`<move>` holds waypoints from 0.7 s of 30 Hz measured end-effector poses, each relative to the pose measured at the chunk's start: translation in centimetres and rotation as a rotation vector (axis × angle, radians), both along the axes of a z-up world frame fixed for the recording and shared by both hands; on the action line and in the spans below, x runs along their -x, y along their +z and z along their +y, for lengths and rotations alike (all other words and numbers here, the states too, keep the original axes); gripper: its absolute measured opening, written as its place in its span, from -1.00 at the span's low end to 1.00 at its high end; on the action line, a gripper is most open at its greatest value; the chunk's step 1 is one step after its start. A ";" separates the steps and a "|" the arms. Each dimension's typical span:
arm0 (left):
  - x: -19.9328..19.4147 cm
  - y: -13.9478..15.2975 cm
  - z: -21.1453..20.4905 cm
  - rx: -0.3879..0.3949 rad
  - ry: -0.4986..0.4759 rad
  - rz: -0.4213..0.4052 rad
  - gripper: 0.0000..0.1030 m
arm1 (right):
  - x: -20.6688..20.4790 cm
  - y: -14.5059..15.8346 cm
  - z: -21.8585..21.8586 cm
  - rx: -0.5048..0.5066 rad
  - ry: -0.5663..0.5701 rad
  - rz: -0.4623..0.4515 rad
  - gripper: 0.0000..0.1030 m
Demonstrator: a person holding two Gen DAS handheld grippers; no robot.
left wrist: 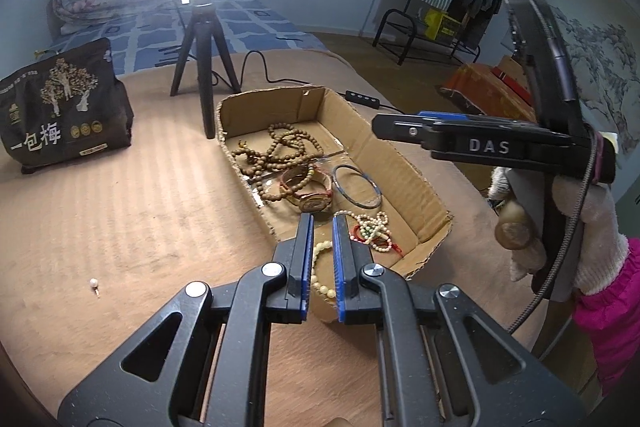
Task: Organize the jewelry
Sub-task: 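Open both tools to drop the bracelet and bangle into the box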
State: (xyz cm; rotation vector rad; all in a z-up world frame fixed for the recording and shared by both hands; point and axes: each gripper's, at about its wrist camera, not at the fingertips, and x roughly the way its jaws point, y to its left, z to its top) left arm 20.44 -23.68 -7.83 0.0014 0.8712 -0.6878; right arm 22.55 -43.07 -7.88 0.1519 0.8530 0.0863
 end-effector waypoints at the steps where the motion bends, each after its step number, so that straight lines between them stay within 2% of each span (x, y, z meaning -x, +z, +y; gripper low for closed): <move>1: 0.0 0.0 0.2 -0.001 0.004 0.000 -0.86 | 0.1 0.1 0.2 0.002 0.001 -0.003 0.46; 2: -0.1 0.1 0.4 -0.003 0.008 0.000 -0.75 | 0.2 0.3 0.4 0.005 0.004 -0.005 0.46; 3: -0.1 0.1 0.8 -0.004 0.013 -0.001 -0.44 | 0.3 0.5 0.7 0.007 0.005 -0.008 0.46; 5: 0.0 0.4 1.7 0.004 0.031 -0.019 -0.12 | 0.5 0.8 1.1 0.010 0.008 -0.013 0.46; 13: -0.8 0.5 5.4 -0.009 0.082 -0.033 -0.11 | 1.7 1.7 3.8 0.027 0.035 -0.028 0.46; 21: -2.3 -0.4 10.5 -0.060 0.157 -0.031 -0.11 | 2.4 1.6 7.5 0.011 0.098 -0.031 0.46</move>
